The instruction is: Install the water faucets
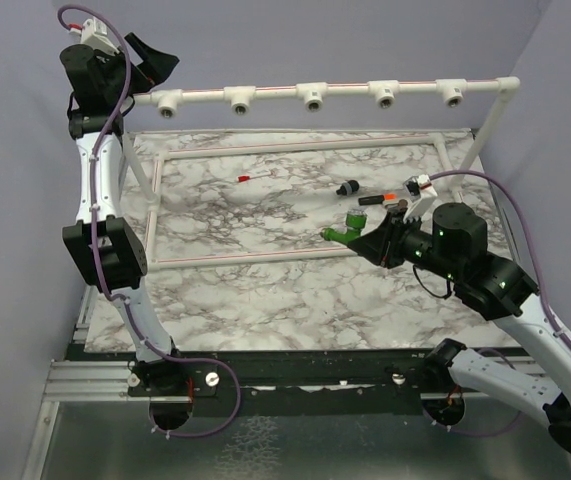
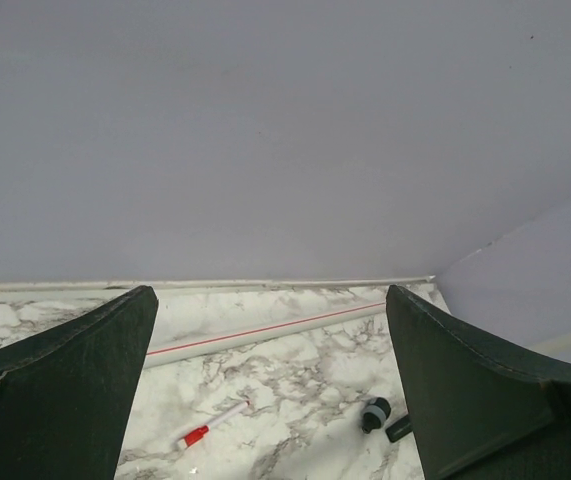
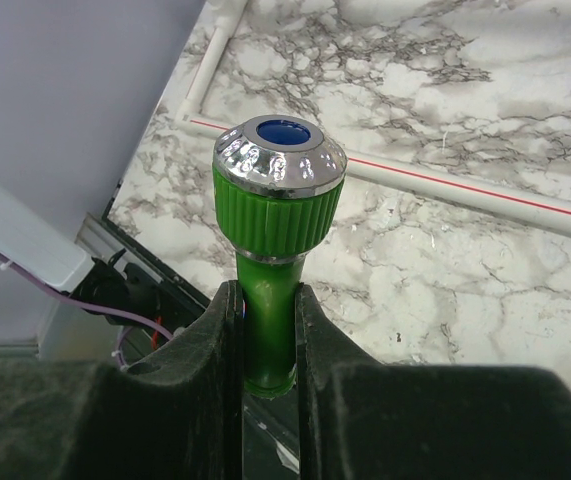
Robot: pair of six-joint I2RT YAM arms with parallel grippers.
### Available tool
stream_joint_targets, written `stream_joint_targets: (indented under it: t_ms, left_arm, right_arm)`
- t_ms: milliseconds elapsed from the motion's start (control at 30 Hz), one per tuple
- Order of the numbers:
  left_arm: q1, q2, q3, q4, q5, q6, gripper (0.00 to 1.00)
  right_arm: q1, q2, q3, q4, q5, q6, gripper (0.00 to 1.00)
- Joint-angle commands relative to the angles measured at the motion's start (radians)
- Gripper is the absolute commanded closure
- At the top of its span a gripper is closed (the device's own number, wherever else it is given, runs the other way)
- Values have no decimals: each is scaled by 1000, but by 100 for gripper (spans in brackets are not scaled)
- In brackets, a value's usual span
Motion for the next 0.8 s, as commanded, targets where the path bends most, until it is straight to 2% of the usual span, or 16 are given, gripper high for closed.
stream_joint_targets:
  t_ms: [0,467,767]
  left_arm:
    - [8,-19,15,-130,36,51,3]
    - [18,-159,-31,-402,-73,128,4]
    - [18,-303,-106,-524,-199,181,4]
  right_arm:
    - [0,-4,-22,5,-32,22,100]
    - [0,16,-2,16,-14,-16,100]
    - [0,105,59,-31,110,-68,100]
